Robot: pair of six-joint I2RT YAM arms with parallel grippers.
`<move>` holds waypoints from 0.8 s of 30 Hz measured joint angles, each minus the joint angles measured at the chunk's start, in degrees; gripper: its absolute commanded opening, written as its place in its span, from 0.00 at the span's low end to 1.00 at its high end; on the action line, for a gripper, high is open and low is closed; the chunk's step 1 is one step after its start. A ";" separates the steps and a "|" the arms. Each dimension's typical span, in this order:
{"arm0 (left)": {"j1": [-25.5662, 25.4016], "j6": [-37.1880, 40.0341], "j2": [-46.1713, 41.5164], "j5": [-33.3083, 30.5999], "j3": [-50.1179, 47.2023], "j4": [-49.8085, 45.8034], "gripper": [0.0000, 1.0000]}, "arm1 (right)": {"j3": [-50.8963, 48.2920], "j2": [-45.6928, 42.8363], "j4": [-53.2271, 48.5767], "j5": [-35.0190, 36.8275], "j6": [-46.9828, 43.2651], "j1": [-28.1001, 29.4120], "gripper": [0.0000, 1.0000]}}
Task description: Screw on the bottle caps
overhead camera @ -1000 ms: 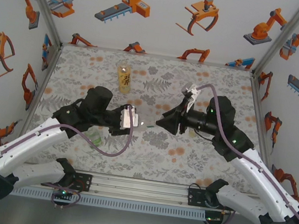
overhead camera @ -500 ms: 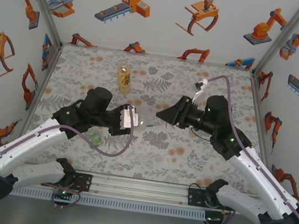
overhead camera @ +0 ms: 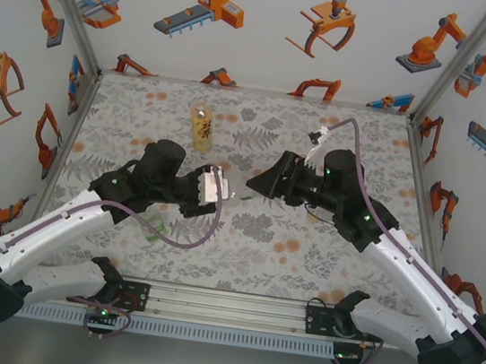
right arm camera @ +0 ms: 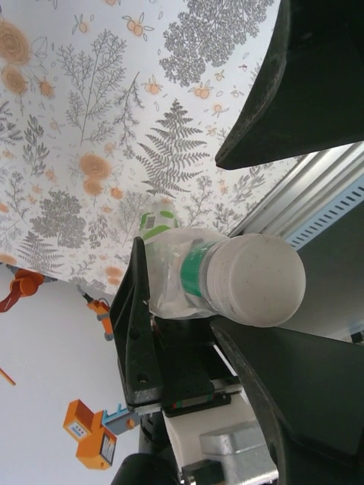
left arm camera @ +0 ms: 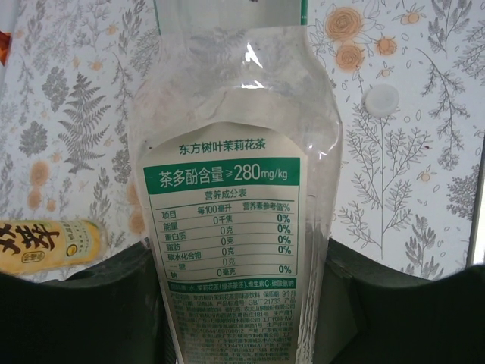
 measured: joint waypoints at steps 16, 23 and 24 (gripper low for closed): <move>0.00 -5.25 3.02 -1.75 1.57 1.31 0.00 | 0.44 5.38 6.75 -3.13 0.74 0.00 0.44; 0.00 -5.38 3.17 -2.14 1.64 1.86 0.41 | 0.44 5.44 7.61 -3.30 1.11 -0.07 0.30; 0.00 -5.31 3.06 -1.99 1.64 1.84 0.49 | 0.44 5.44 7.61 -3.28 1.11 -0.07 0.29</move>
